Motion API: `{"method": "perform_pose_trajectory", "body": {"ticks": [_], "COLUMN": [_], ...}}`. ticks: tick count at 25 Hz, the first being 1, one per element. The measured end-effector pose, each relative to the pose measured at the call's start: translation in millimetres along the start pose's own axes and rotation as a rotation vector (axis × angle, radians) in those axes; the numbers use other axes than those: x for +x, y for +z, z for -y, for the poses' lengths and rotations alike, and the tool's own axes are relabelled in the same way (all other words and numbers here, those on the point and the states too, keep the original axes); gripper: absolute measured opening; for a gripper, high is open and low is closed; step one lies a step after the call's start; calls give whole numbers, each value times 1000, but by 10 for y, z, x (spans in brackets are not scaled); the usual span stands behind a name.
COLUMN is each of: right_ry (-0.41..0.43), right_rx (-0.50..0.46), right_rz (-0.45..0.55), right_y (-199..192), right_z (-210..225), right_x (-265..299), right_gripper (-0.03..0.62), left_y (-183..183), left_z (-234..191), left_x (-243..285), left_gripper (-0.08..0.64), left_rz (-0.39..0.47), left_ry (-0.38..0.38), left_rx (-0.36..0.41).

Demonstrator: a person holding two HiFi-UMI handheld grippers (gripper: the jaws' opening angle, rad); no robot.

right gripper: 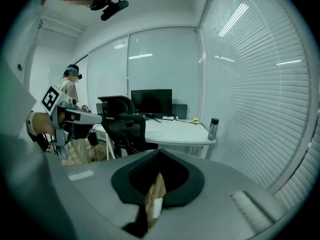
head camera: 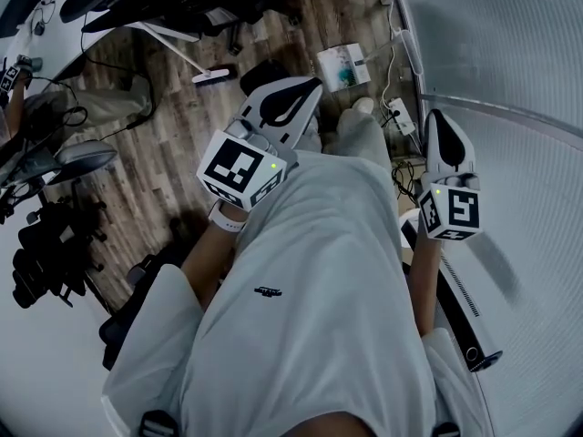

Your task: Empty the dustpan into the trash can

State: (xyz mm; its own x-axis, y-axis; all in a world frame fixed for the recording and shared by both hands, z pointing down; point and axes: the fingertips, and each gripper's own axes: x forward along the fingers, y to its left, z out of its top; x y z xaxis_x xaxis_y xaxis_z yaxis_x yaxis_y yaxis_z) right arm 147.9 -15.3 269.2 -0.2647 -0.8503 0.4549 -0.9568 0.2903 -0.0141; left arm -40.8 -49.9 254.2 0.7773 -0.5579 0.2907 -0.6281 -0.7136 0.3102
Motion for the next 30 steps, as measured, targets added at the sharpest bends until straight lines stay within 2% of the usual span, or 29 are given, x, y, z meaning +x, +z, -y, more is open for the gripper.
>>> {"method": "perform_pose_trajectory", "body": {"ticks": [7, 20, 22, 26, 30], "right_ry": [-5, 55, 74, 99, 125], "right_rx": [-6, 65, 75, 94, 94], "right_rz": [-9, -52, -65, -89, -125], "right_y": [-59, -307, -361, -451, -577], "right_z": [186, 608, 655, 702, 771], "right_x": [125, 617, 731, 967, 1243], "right_gripper": [11, 14, 67, 77, 113], "left_y": [-9, -125, -174, -286, -556], "left_z": [16, -3, -29, -119, -226], "left_x": [181, 781, 880, 1059, 1311], "left_gripper": [8, 8, 8, 8, 8], "left_rz": [-16, -102, -113, -141, -207], "left_ry": [-3, -17, -14, -17, -22], "left_rx": [0, 11, 7, -7, -24]}}
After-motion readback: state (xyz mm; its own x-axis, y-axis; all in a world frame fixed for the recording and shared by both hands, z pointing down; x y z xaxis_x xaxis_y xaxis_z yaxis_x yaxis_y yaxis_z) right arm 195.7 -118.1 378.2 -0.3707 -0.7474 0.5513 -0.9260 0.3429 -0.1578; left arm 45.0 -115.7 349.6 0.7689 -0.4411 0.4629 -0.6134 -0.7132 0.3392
